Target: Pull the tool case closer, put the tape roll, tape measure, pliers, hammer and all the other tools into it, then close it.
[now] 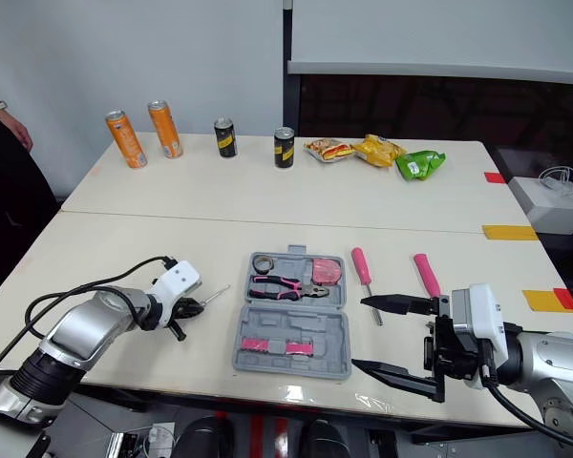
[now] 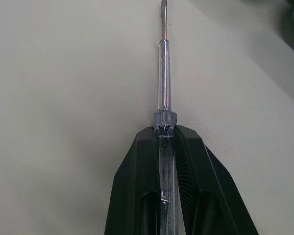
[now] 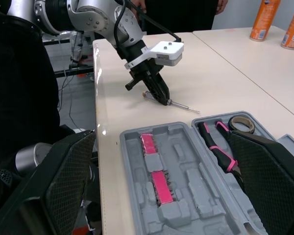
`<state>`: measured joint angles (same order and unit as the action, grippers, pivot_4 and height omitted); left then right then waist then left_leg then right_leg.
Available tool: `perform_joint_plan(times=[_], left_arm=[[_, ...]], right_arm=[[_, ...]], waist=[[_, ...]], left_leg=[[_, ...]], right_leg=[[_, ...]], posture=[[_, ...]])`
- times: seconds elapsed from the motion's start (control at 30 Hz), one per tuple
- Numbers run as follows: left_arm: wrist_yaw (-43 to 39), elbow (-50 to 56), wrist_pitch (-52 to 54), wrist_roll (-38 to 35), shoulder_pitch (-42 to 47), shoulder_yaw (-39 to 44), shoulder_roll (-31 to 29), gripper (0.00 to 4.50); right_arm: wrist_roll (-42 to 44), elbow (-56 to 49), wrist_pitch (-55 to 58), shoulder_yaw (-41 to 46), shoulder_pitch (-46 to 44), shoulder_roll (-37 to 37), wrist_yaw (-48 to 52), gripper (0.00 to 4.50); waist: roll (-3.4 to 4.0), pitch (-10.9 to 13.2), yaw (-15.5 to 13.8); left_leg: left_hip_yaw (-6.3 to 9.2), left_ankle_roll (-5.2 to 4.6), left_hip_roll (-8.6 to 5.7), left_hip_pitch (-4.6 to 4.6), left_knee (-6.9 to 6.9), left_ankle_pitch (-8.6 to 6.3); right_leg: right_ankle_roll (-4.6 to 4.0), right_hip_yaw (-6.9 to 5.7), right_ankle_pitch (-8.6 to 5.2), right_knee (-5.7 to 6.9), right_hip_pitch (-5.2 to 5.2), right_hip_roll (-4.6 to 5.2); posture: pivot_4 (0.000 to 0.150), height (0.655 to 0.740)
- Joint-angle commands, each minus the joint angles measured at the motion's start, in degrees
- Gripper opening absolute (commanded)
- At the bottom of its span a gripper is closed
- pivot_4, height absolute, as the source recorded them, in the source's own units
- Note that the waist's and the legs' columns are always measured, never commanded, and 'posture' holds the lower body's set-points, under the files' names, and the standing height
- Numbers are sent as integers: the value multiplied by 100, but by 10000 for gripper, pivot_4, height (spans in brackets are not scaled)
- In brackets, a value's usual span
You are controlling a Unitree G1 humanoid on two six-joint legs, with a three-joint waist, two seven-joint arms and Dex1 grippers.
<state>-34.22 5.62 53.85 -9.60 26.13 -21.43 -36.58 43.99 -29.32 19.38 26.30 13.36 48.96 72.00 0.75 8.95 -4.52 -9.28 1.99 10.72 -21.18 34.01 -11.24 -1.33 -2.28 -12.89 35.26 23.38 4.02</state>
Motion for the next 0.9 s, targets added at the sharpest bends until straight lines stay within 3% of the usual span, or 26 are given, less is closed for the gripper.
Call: perform_joint_plan(times=[0.03, 0.23, 0.33, 0.47, 0.67, 0.9], left_arm=[[-21, 46, -16, 107, -156, 97, -57, 42], [-191, 676, -252, -350, -476, 985, -65, 42], [-854, 1181, -136, -967, -497, 1525, -372, 42], [-1904, 1560, 16, -1527, -72, 1481, -1090, 42], [-3009, 1277, 353, -1413, 1479, 254, -1479, 42], [-3434, 559, 1073, -998, 3554, -1511, -544, 42]], right_arm=[[18, 36, -154, 26, -52, -55, 41, 45000], [-86, 135, -325, -88, -116, -166, -10, 45000], [-100, 153, -366, -67, -99, -198, -56, 45000], [-105, 168, -404, 144, 67, -159, -47, 45000], [-144, 133, -429, 702, 505, -93, -29, 45000], [-235, 53, -551, 1209, 875, -160, -59, 45000]], waist=[[0, 0, 7], [-4, 3, 49], [-15, 10, 31], [-22, 14, -12], [-24, 16, -67], [-25, 17, -59]], left_leg=[[0, 0, 0, 0, 0, 0], [-2, -1, 4, -4, -5, 0], [0, -2, 6, -11, -7, 0], [-3, -3, 5, -7, -14, -1], [-10, -3, -8, 0, -16, -2], [-14, -3, -8, -1, -17, -1]], right_leg=[[0, 0, 0, -1, 0, 0], [0, 0, 0, -8, 7, -4], [2, -2, -1, -11, 18, -7], [2, -1, -2, -19, 17, -6], [2, 4, -2, -17, 13, 9], [2, 7, -2, -11, 16, 9]], posture=[[1500, 7400], [1500, 7400], [1500, 7400], [1500, 7400], [1500, 7400], [1500, 7400]])
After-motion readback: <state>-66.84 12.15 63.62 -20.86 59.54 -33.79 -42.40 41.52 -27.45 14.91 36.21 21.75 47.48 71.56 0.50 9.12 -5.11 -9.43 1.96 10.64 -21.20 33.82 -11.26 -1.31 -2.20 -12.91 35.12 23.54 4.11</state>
